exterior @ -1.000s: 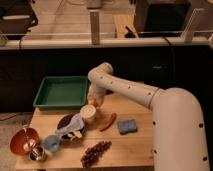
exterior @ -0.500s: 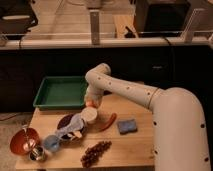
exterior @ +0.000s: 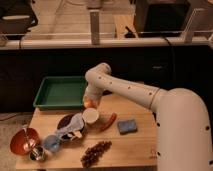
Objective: Place apple in paper cup
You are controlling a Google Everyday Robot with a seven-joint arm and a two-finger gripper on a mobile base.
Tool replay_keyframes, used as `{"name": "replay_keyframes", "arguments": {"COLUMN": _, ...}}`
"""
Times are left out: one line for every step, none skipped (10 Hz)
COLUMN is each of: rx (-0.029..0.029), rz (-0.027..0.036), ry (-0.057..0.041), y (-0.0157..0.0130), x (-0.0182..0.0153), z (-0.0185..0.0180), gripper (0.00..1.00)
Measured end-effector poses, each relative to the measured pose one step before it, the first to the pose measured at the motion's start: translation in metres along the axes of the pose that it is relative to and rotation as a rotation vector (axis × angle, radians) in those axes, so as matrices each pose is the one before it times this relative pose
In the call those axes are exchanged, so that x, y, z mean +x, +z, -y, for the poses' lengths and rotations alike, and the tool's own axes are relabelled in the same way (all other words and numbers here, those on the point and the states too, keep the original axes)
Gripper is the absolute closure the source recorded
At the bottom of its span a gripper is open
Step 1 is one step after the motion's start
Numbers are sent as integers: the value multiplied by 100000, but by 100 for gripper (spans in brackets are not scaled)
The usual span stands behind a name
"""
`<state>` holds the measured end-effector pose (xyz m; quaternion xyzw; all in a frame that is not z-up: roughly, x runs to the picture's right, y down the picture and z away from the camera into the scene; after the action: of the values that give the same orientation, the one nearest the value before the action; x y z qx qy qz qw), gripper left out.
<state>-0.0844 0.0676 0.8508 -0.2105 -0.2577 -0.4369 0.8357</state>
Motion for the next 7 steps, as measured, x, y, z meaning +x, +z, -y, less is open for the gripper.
{"name": "replay_keyframes", "arguments": {"rx": 949, "rz": 105, "ry": 63, "y": -829, "x": 797, "z": 539, "gripper": 98}}
{"name": "replay_keyframes", "arguments": {"rx": 720, "rz": 242, "ry": 501, "y": -570, "x": 864, "z": 64, "gripper": 98}}
{"name": "replay_keyframes", "arguments": {"rx": 731, "rz": 245, "ry": 452, "y": -345, "x": 564, "z": -188, "gripper": 98}}
{"name": "replay_keyframes", "arguments": {"rx": 711, "rz": 199, "ry": -135, "y": -183, "x": 111, "z": -110, "gripper": 98}}
{"name": "replay_keyframes", "arguments": {"rx": 829, "rz": 70, "ry": -508, "y": -250, "x": -46, "z": 80, "gripper": 98}}
{"name": "replay_keyframes", "arguments": {"rx": 998, "rz": 489, "ry": -876, "y": -265, "x": -366, "z": 155, "gripper": 98}}
{"name": "replay_keyframes", "arguments": {"rx": 631, "rz": 129, "ry": -399, "y": -302, "x": -218, "z": -95, "gripper": 98}}
